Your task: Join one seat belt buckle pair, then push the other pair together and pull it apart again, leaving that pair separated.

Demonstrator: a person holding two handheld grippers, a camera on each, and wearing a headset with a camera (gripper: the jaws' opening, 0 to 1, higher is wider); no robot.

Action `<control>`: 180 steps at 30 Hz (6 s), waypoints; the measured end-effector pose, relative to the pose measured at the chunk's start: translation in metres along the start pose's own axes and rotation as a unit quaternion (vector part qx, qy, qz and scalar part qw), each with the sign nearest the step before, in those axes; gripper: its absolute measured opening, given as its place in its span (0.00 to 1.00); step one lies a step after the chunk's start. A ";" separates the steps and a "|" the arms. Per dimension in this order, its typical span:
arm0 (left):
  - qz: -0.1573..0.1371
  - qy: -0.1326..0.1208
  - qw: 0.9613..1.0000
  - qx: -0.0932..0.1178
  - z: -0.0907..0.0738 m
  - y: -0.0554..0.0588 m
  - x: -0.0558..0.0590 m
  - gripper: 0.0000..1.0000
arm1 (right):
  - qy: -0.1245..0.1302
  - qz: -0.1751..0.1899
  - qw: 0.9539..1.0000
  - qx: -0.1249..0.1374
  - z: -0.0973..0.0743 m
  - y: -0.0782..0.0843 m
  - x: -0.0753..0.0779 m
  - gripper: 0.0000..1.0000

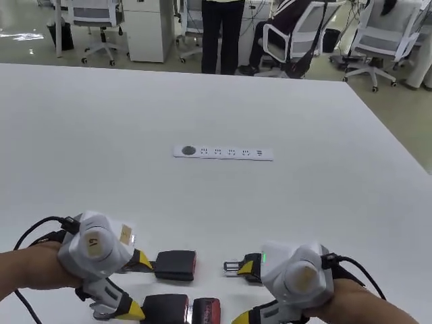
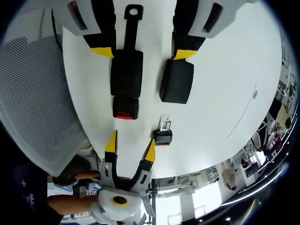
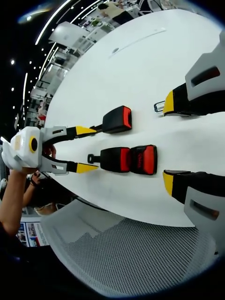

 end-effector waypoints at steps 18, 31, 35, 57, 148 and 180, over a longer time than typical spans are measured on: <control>-0.006 -0.017 1.000 0.010 -0.013 -0.023 -0.035 0.50 | 0.017 0.015 1.000 -0.016 -0.017 0.024 0.036 0.47; 0.015 0.002 1.000 -0.018 0.004 -0.014 -0.064 0.48 | 0.010 0.005 0.999 -0.034 -0.018 0.040 0.059 0.43; 0.019 0.009 0.999 -0.027 0.009 -0.017 -0.065 0.47 | 0.002 -0.004 0.999 -0.040 -0.015 0.042 0.062 0.41; 0.050 0.026 0.996 -0.074 0.032 -0.014 -0.065 0.34 | -0.013 -0.010 0.997 -0.069 0.011 0.046 0.070 0.31; 0.020 0.031 0.996 -0.079 0.044 -0.009 -0.064 0.31 | -0.025 -0.020 0.999 -0.032 0.047 -0.013 0.057 0.29; 0.018 0.026 0.996 -0.081 0.044 -0.011 -0.061 0.30 | -0.031 -0.013 0.999 -0.038 0.052 -0.023 0.051 0.27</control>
Point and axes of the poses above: the centre of the closed fingertips' face, and the gripper's own axes: z roughly forward along the fingers, x roughly to its right, y roughly out of its underside, the point moved 5 cm from there along -z, roughly backward along the fingers, and after that the axes turned 9 degrees about -x, right-handed, at the moved point
